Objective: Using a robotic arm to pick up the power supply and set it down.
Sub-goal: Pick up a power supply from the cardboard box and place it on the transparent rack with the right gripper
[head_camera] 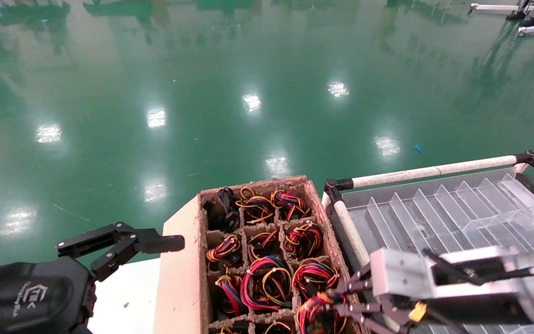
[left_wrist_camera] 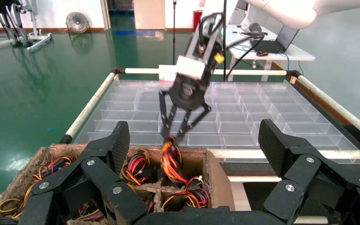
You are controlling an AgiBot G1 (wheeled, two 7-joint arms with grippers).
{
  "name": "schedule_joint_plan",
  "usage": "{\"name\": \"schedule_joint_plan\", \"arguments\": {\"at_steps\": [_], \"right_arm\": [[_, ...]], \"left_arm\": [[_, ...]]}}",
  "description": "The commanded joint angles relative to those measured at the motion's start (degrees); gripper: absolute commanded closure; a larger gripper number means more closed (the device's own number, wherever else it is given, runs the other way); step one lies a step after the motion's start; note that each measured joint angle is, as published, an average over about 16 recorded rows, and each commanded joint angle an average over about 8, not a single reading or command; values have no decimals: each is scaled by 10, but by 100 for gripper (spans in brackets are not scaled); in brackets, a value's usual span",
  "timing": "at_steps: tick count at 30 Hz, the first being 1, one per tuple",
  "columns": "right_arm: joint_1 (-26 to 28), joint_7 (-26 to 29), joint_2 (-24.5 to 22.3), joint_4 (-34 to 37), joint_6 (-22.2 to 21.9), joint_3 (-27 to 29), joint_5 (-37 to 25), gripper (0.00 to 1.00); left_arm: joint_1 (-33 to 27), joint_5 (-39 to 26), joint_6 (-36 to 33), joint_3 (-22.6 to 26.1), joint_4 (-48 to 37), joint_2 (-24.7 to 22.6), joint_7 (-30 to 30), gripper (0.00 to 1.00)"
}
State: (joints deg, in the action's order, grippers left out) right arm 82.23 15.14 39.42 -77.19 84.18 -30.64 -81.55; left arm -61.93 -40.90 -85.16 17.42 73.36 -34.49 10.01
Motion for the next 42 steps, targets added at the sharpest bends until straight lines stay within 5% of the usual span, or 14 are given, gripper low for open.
{"name": "schedule_joint_plan", "arguments": {"at_steps": [1, 18, 35, 42], "right_arm": [[3, -4, -6, -1, -2, 9, 13, 100], [141, -59, -3, 46, -18, 91, 95, 100], [309, -219, 71, 276, 9, 24, -59, 100], [331, -301, 91, 302, -9, -13, -133, 100]], "left_arm": [[0, 0, 0, 0, 0, 0, 0, 0], [0, 0, 0, 1, 0, 0, 0, 0], [0, 1, 0, 1, 0, 0, 0, 0], [0, 1, 0, 1, 0, 0, -1, 0]]}}
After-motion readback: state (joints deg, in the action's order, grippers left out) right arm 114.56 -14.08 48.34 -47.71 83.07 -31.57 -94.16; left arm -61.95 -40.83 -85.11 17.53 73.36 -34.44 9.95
